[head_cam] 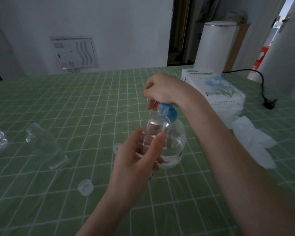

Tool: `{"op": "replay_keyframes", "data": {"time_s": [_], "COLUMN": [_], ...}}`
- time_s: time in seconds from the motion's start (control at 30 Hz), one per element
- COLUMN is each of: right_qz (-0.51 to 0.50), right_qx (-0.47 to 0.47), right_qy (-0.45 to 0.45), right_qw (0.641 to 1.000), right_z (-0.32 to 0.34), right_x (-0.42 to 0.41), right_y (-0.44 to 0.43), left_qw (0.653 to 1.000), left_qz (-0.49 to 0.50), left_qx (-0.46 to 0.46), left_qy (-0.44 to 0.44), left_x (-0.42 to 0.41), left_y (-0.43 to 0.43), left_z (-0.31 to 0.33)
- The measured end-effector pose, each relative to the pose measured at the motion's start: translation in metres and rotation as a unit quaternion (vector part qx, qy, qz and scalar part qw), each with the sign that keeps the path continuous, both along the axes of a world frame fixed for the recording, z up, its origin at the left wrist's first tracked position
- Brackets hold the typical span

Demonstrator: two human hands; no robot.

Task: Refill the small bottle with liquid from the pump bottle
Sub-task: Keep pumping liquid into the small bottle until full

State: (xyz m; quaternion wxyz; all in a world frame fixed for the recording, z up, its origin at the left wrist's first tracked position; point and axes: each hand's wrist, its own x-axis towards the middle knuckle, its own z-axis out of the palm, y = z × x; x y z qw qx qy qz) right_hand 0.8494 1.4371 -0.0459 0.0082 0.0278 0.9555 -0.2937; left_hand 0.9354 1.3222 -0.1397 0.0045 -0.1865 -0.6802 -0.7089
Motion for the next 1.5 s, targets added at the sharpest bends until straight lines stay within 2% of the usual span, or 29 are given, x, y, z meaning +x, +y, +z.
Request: {"op": "replay_keyframes", "data": {"time_s": [0.93,1.2,1.5], "right_qz": [0.002,-0.002,-0.003], "right_qx": [-0.003,0.001,0.016], "right_qy": [-0.028,0.009,-0.018], "right_qw": [1.000,1.000,1.000], "right_z": [-0.007,0.002,-0.001], "right_x": [0.004,0.002,0.000], "right_y": [0.000,0.003,0.001], "left_qw": [1.000,1.000,1.000], "left_qz": [0.009,0.002,0.009], "left_qx": [-0.021,-0.008,-0.007], "left_qy": [-0.005,-0.009,-0.012], "left_x": [0.003,0.001,0.002], "left_y": [-0.002,-0.001,-0.001], "left_z": [0.000,0.003,0.004]}}
